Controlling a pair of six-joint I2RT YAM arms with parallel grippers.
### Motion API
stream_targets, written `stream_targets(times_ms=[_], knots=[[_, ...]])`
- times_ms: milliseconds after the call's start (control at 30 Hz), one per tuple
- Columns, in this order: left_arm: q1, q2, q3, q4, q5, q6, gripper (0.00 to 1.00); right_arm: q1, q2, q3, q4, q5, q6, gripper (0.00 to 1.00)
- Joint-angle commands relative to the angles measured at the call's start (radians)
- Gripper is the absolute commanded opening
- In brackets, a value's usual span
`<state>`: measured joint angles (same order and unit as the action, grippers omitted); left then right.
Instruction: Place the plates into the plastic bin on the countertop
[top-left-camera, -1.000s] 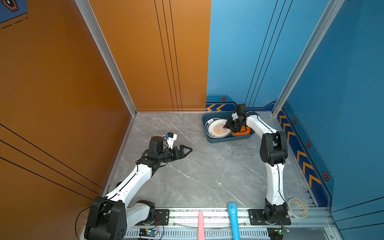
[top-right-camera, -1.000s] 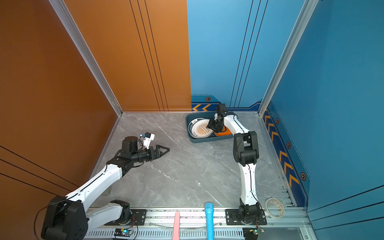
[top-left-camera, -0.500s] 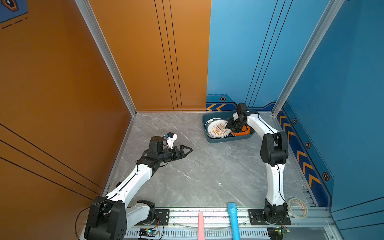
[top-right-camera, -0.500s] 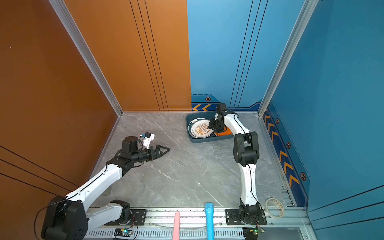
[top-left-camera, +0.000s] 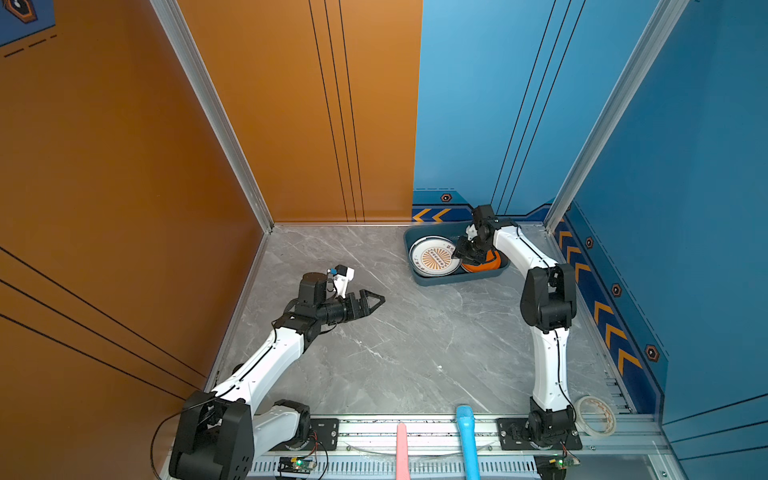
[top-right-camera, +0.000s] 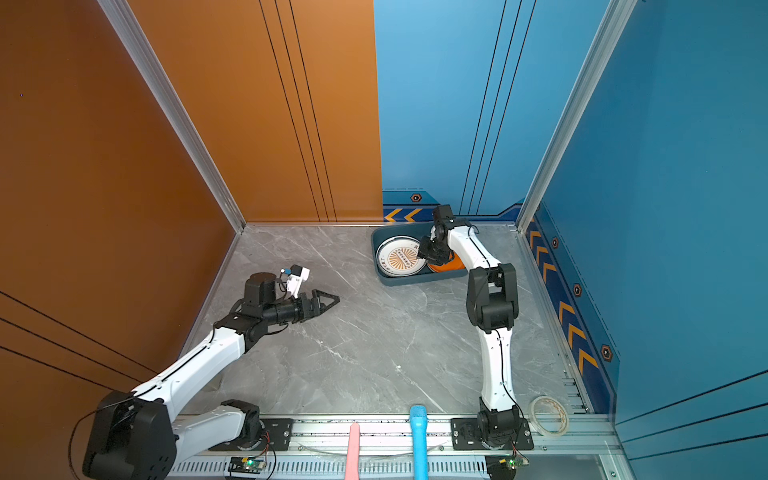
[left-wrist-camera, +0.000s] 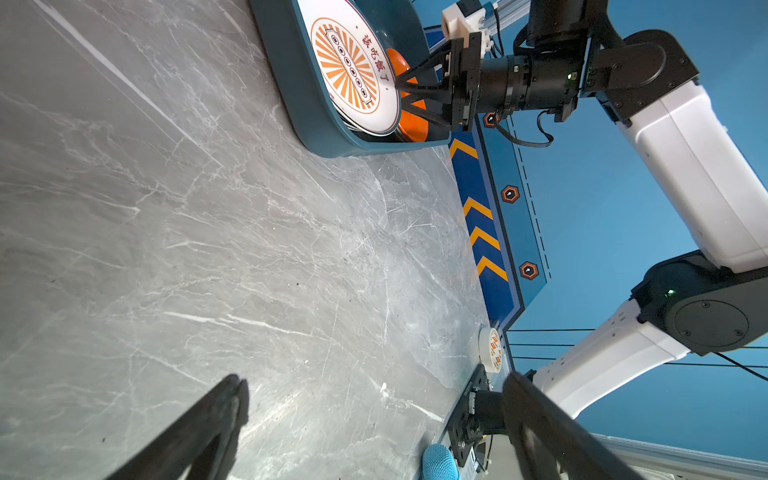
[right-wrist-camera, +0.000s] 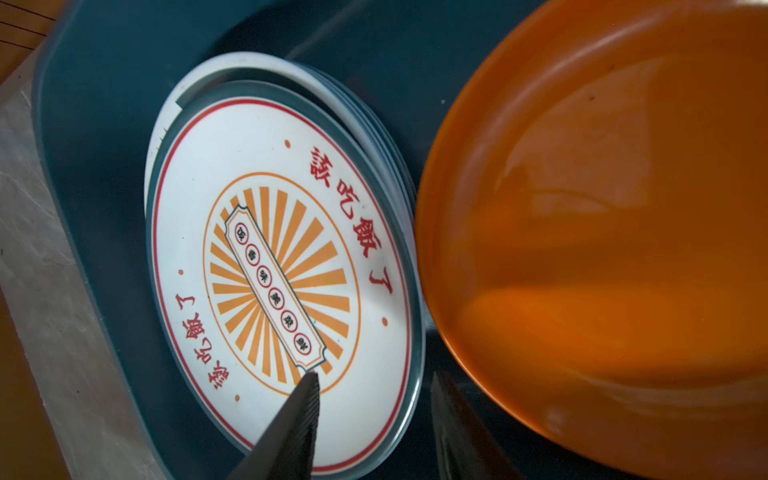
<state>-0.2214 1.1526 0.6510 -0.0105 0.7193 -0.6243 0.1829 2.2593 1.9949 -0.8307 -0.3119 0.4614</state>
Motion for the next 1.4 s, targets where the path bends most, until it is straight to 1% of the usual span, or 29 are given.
stream_targets(times_ms=[0, 333, 567, 700, 800, 1100, 1367], knots=[[0.008, 0.004, -0.002, 0.015, 0.027, 0.01, 0.98, 0.008, -0.035, 0.015, -0.039, 0.028, -0.024, 0.47], [0.008, -0.002, -0.006, 0.015, 0.026, 0.01, 0.98, 0.035, -0.001, 0.025, -0.035, 0.025, -0.007, 0.47], [0.01, -0.004, -0.005, 0.012, 0.026, 0.009, 0.98, 0.062, 0.052, 0.102, -0.037, 0.02, 0.029, 0.47], [0.013, -0.004, -0.006, 0.01, 0.026, 0.011, 0.98, 0.06, 0.091, 0.156, -0.041, 0.017, 0.05, 0.47], [0.014, -0.008, -0.008, 0.007, 0.028, 0.013, 0.98, 0.056, 0.098, 0.16, -0.042, 0.018, 0.053, 0.47], [0.014, -0.007, -0.008, 0.01, 0.029, 0.012, 0.98, 0.055, 0.054, 0.118, -0.042, 0.027, 0.035, 0.47], [0.013, -0.007, -0.009, 0.011, 0.024, 0.009, 0.98, 0.046, -0.034, 0.075, -0.05, 0.056, 0.004, 0.47]])
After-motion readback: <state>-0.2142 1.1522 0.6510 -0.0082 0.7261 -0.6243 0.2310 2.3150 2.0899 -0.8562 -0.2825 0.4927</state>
